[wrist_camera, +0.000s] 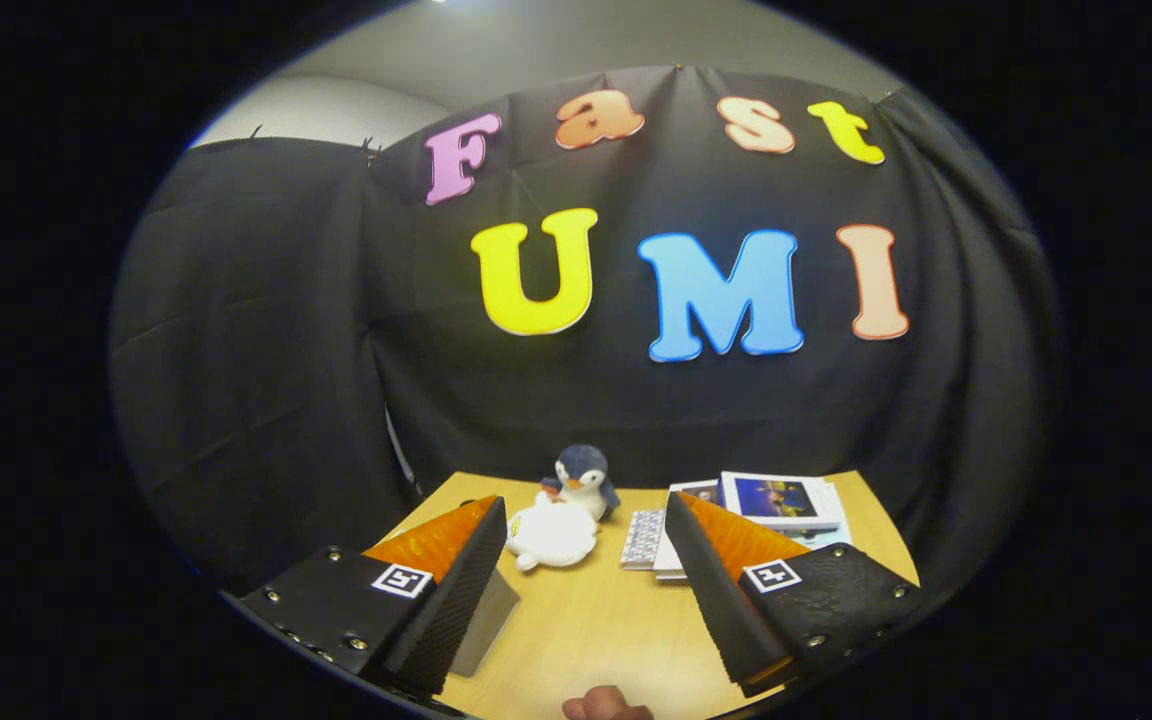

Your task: Open the storage box then place both shoes into the box .Put the left shoe in first, then the right shoe, with the right side of both shoes facing outward in a uniform manner.

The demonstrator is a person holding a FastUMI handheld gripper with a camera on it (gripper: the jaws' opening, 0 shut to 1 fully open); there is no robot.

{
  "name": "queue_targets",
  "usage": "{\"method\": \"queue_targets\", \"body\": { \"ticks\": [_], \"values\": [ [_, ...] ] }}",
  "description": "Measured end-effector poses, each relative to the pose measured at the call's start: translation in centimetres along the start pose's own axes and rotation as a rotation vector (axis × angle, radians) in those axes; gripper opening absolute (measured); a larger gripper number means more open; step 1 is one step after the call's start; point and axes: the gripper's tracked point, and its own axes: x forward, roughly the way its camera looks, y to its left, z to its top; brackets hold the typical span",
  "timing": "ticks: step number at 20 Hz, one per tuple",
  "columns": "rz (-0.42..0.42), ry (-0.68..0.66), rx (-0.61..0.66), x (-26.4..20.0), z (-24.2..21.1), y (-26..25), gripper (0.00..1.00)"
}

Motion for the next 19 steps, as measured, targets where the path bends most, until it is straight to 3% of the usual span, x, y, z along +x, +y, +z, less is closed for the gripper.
{"method": "queue_targets", "body": {
  "ticks": [7,10,15,19],
  "values": [
    [-0.174,-0.245,0.003,-6.2,5.0,-2.8,0.98],
    [-0.248,-0.302,-0.019,-9.6,5.2,-2.7,0.97],
    [-0.28,-0.313,-0.048,-13.4,3.7,-0.9,0.97],
    [-0.278,-0.319,-0.046,-13.9,3.0,-0.9,0.97]
  ]
}}
